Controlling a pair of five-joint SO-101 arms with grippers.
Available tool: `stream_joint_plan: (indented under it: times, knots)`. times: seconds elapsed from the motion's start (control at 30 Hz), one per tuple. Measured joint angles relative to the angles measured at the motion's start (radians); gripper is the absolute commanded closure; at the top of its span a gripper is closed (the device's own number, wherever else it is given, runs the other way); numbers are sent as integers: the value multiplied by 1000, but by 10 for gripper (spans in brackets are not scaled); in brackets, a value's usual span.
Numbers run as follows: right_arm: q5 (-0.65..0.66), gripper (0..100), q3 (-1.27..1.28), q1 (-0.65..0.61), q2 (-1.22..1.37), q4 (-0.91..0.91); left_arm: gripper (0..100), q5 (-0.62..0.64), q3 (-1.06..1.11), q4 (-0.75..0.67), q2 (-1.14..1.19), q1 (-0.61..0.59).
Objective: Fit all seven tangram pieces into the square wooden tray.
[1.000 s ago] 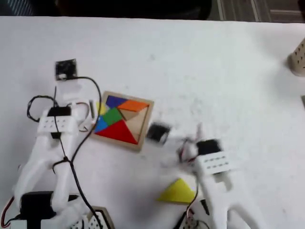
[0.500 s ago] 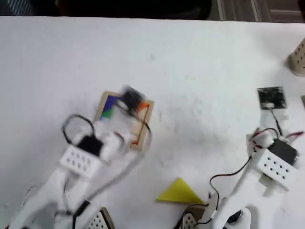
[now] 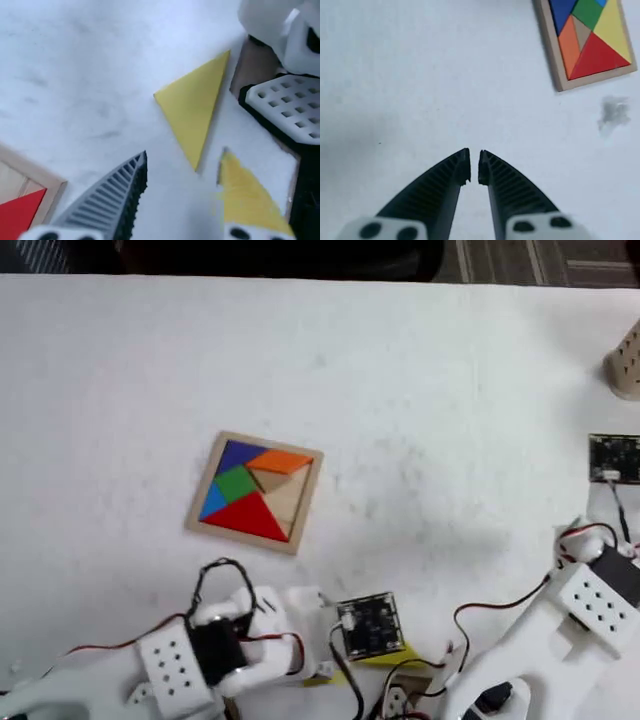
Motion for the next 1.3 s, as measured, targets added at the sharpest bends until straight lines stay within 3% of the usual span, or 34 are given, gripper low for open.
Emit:
stream_joint_plan:
  times: [0.27, 0.5, 0.9, 1.2, 1.3]
  knots:
    - [-6, 964, 0, 109, 0, -115, 627, -12, -12, -212, 341, 2]
    - [-9, 964, 0, 161, 0, -166, 627, -12, -181, -350, 680, -55]
    - [-9, 962, 0, 163, 0, -166, 627, -8, -413, -361, 967, -86]
    - [-9, 963, 0, 163, 0, -166, 627, 20, -454, -413, 974, -376]
    - [-9, 963, 0, 163, 0, -166, 627, 6, -454, -416, 974, -422]
